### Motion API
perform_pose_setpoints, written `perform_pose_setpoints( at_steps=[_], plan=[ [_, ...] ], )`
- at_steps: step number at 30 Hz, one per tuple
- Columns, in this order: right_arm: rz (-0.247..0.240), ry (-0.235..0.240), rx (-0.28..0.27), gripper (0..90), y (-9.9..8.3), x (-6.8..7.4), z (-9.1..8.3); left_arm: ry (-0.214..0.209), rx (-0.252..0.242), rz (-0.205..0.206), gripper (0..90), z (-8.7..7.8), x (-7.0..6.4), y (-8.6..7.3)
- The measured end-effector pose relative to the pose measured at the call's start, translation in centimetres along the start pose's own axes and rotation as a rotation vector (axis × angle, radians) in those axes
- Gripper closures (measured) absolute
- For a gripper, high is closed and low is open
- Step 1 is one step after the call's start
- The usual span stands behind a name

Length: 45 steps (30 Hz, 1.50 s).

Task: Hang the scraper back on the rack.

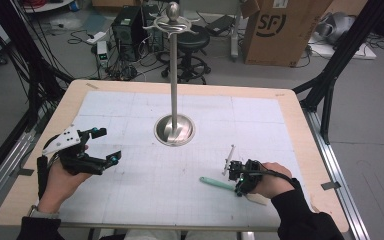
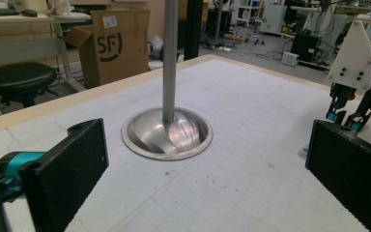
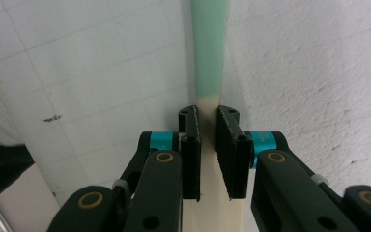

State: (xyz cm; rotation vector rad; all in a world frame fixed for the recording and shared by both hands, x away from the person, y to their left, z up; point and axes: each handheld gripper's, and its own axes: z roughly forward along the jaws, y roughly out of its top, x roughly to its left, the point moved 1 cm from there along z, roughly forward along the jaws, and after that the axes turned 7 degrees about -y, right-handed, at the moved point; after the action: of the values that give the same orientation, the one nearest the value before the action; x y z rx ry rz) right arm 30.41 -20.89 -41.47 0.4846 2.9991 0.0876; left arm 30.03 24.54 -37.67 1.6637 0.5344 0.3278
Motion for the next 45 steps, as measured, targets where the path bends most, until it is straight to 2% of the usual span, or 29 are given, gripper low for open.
perform_pose_setpoints(
  at_steps=[2,3,4,5,6,12,13,14,21,23,29,30,31,34,41,45],
  plan=[
    [-0.002,0.0,-0.016,81.1,-0.2,0.0,0.0,0.002,-0.001,0.002,1.9,0.0,0.0,0.0],
    [0.018,0.012,-0.066,81.2,-0.5,-0.1,-0.2,0.004,-0.001,0.0,1.9,-0.1,0.1,0.0],
    [0.018,0.012,-0.066,81.2,-0.5,-0.1,-0.2,0.004,-0.002,0.0,1.9,-0.1,0.1,0.0],
    [0.056,0.011,-0.115,81.2,-1.1,-0.3,-0.5,0.004,0.0,0.001,1.9,-0.1,0.0,0.0],
    [0.056,0.011,-0.115,81.2,-1.1,-0.3,-0.5,0.005,0.0,0.002,1.9,-0.1,0.1,0.0],
    [0.152,-0.032,-0.334,81.2,-2.8,-1.0,-2.1,0.008,0.003,0.002,1.9,-0.1,0.0,0.0],
    [0.185,-0.045,-0.409,81.3,-3.3,-1.2,-2.7,0.006,0.002,0.002,1.9,-0.1,0.0,0.0],
    [0.185,-0.045,-0.409,81.3,-3.3,-1.2,-2.7,0.006,0.001,0.001,1.9,-0.1,0.0,0.0],
    [0.326,-0.075,-0.643,81.2,-4.1,-2.3,-4.1,-0.002,-0.011,-0.002,1.9,-0.1,-0.2,0.1],
    [0.352,-0.077,-0.697,81.2,-4.1,-2.6,-4.5,0.001,-0.009,-0.003,1.9,-0.2,-0.2,0.1],
    [0.379,-0.107,-0.88,81.2,-3.7,-3.4,-5.8,0.004,-0.012,0.003,1.9,-0.4,-0.3,0.1],
    [0.395,-0.123,-0.939,81.2,-3.5,-3.6,-6.2,0.005,-0.009,0.003,1.9,-0.5,-0.3,0.1],
    [0.395,-0.123,-0.939,81.2,-3.5,-3.6,-6.2,0.006,-0.01,0.004,1.9,-0.5,-0.3,0.1],
    [0.416,-0.133,-1.001,81.2,-2.8,-4.2,-6.9,0.01,-0.013,-0.003,1.9,-0.7,-0.3,-0.1],
    [0.422,-0.16,-1.055,81.2,-1.2,-5.1,-8.3,0.013,-0.017,-0.01,1.9,-1.0,-0.4,-0.2],
    [0.408,-0.234,-1.08,81.3,-0.2,-5.8,-9.3,0.012,-0.02,-0.006,1.9,-1.3,-0.6,-0.2]
  ],
)
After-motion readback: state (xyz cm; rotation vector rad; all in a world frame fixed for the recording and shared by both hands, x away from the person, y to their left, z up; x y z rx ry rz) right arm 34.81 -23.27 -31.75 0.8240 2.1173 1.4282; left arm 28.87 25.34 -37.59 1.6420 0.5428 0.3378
